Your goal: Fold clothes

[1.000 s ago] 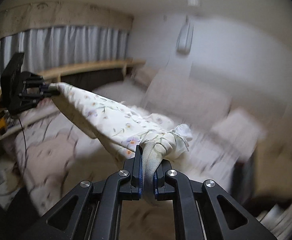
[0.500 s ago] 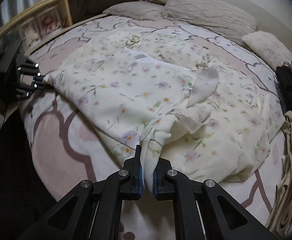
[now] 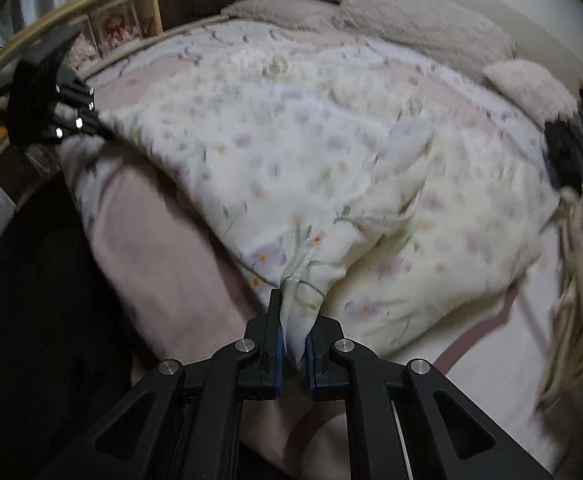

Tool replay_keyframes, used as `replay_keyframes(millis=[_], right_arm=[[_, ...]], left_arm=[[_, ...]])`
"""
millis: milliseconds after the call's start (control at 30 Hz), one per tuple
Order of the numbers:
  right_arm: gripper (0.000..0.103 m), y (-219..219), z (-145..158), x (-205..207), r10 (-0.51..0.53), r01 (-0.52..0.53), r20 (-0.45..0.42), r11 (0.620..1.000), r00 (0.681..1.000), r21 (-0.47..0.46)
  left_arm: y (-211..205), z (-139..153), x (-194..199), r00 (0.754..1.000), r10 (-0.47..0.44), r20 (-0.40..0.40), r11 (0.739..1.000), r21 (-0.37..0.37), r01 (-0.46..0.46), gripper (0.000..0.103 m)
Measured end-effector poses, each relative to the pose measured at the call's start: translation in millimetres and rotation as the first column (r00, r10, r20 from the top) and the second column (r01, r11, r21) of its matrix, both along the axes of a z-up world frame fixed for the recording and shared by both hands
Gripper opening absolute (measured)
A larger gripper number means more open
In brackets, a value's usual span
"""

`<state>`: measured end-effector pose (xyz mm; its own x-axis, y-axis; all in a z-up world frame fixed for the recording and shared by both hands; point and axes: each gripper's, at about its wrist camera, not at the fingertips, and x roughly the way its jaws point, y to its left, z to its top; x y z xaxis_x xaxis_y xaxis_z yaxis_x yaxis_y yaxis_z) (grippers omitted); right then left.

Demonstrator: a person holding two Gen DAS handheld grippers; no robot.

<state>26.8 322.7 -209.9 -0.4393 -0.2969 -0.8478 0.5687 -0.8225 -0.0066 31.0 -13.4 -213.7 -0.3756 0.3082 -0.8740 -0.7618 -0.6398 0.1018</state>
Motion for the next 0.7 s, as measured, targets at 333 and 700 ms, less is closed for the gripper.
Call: replay_keyframes(millis=[333, 700], right_arm=[[0.081, -8.2, 24.1, 2.5, -0.104, 0.114, 0.082, 0.986, 0.991, -0.125], [0.030, 24.6, 17.7, -76.6, -0.373, 0.472, 0.331, 0.826, 0.867, -0.307]], left_arm=[[-15.2, 7.7, -12.9, 0.992, 0.075, 0.099, 0.994, 0.075, -0.083, 0.035], [-30.7, 36.7, -63.6, 0.951, 0.272, 0.147, 0.939, 0.178, -0.296, 0.043]])
